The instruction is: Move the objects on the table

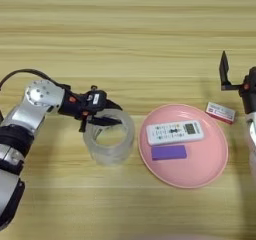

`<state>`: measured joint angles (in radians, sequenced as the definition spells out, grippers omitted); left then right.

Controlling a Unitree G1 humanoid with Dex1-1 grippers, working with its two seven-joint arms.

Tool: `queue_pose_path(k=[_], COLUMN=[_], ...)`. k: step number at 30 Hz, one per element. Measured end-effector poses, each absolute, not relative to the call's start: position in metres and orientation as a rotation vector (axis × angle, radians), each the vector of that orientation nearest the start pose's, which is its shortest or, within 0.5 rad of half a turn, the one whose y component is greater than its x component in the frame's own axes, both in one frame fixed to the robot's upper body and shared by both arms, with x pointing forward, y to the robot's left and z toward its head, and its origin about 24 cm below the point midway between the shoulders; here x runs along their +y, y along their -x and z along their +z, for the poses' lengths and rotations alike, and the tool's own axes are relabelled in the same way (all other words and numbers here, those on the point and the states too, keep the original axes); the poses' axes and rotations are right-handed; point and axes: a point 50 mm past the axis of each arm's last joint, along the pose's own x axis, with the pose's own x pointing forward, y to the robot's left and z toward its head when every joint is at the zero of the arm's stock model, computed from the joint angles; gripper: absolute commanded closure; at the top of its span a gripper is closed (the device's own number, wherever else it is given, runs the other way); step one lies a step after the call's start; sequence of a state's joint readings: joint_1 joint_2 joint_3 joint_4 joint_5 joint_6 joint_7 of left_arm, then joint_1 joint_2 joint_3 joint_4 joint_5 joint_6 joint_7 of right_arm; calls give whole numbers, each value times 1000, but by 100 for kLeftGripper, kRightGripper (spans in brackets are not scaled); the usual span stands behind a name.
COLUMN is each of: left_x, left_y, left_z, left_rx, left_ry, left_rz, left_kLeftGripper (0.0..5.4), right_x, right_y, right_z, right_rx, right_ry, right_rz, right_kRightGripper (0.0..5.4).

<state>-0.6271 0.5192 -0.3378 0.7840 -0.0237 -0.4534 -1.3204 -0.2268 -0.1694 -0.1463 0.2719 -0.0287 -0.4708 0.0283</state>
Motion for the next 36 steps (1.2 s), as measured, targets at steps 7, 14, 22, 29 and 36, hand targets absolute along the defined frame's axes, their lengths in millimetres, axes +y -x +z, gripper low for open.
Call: queue_pose_path(k=[7,14,22,29,36], left_x=[172,168,161,161,157], left_y=[-318,-321,-323,-324,-325], left_z=[64,65,65,65,75], left_rx=[222,204,160,147,89], left_ry=[-715,-734,-711,-700,-719], left_rz=[-1473,-1466,-1437,-1415,-1421], left_kLeftGripper=[387,387,312,238,147], right_x=[-199,-198,-197,-197,-196], right_y=[-287,-287,-287,-287,-287], right_z=[90,90,90,90,88], right_rx=[-428,-428,-427,-427,-420], right_ry=[196,196,195,195,195], right_rz=[-49,-46,-40,-39,-37], right_kRightGripper=[0,0,0,0,0])
